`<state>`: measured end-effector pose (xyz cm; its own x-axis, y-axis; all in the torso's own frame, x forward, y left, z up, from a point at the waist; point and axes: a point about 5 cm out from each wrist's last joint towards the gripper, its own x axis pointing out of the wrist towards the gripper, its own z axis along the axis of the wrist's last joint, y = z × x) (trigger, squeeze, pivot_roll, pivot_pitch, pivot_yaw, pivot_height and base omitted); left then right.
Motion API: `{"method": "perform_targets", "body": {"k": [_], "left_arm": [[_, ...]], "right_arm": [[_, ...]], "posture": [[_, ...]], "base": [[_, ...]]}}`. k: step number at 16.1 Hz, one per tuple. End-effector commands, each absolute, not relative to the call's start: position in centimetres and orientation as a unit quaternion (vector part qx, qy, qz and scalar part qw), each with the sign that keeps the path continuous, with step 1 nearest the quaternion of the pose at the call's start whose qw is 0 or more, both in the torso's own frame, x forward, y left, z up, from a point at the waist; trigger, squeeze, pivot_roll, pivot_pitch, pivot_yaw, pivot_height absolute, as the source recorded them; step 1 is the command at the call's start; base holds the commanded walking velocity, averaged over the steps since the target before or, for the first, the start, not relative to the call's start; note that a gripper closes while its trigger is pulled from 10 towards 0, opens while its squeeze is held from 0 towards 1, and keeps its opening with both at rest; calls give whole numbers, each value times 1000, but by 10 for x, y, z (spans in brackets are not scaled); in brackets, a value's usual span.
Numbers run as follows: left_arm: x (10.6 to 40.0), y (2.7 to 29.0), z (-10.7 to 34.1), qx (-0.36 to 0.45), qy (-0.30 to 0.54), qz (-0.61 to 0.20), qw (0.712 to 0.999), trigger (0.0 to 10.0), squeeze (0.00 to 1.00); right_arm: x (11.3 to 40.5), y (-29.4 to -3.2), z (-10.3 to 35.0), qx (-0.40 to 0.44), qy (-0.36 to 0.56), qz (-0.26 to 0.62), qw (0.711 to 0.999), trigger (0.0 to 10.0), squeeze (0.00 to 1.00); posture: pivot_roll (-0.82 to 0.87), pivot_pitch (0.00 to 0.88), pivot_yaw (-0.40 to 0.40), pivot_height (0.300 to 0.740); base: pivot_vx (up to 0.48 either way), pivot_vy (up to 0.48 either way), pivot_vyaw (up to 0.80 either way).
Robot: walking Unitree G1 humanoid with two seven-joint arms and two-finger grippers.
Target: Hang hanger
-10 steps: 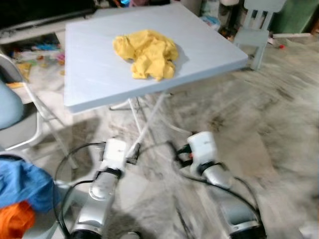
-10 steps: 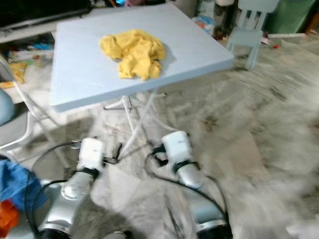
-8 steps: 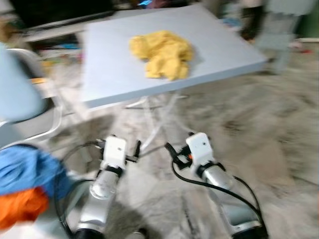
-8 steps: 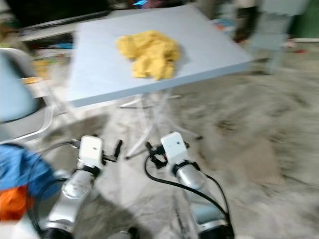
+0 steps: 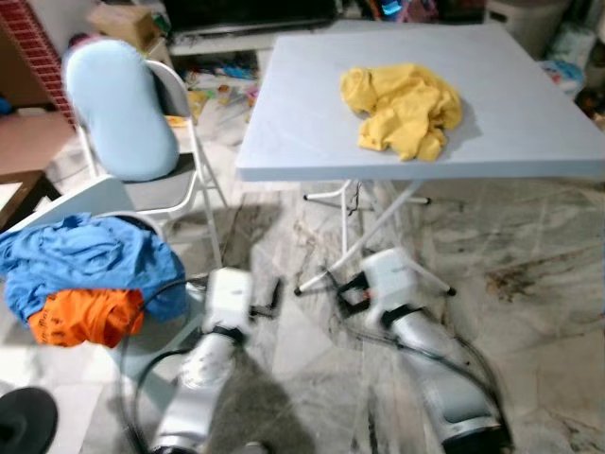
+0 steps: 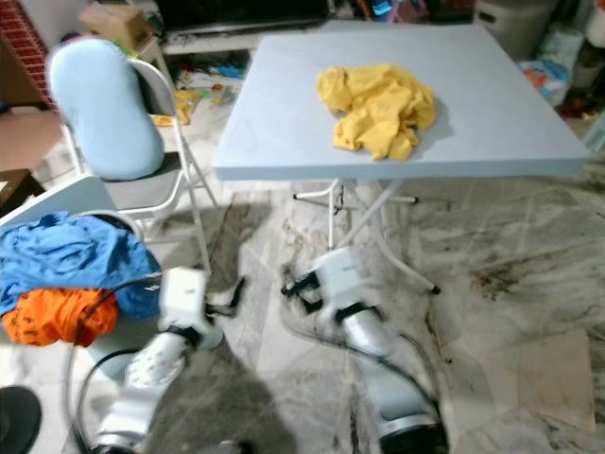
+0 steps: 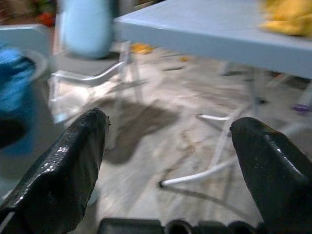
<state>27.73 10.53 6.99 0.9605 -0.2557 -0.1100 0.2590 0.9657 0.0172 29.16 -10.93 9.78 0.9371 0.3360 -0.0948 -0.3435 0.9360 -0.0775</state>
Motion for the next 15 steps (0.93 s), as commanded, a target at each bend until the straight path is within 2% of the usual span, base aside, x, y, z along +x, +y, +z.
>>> {"method": "perform_targets", "body": {"k": [1, 4, 7, 9, 13, 15], "left_arm": [[278, 119, 75, 17, 61, -91, 994, 10000, 0], [270, 133, 89, 18, 42, -55, 997, 10000, 0], [247, 155, 90, 26, 38, -42, 998, 10000, 0], [226, 166, 81, 30, 51, -38, 998, 10000, 0], [218, 168, 81, 21, 53, -27, 998, 10000, 0], [221, 167, 84, 19, 44, -35, 998, 10000, 0]], "right_arm": [[293, -112, 109, -39, 5, 142, 989, 10000, 0], [293, -138, 109, -34, -1, 74, 997, 10000, 0], [286, -159, 107, -48, -1, 47, 998, 10000, 0], [283, -182, 112, -54, -6, 5, 999, 10000, 0], [283, -187, 112, -34, 0, 14, 999, 10000, 0], [283, -179, 112, -44, -1, 40, 998, 10000, 0]], "posture": [[-22, 113, 30, 740], [-20, 118, 33, 740], [-4, 127, 29, 740], [7, 136, 12, 740], [14, 145, -2, 740], [16, 140, 1, 740]], "base": [[0, 0, 0], [0, 0, 0], [0, 0, 0], [0, 0, 0], [0, 0, 0], [0, 0, 300]]}}
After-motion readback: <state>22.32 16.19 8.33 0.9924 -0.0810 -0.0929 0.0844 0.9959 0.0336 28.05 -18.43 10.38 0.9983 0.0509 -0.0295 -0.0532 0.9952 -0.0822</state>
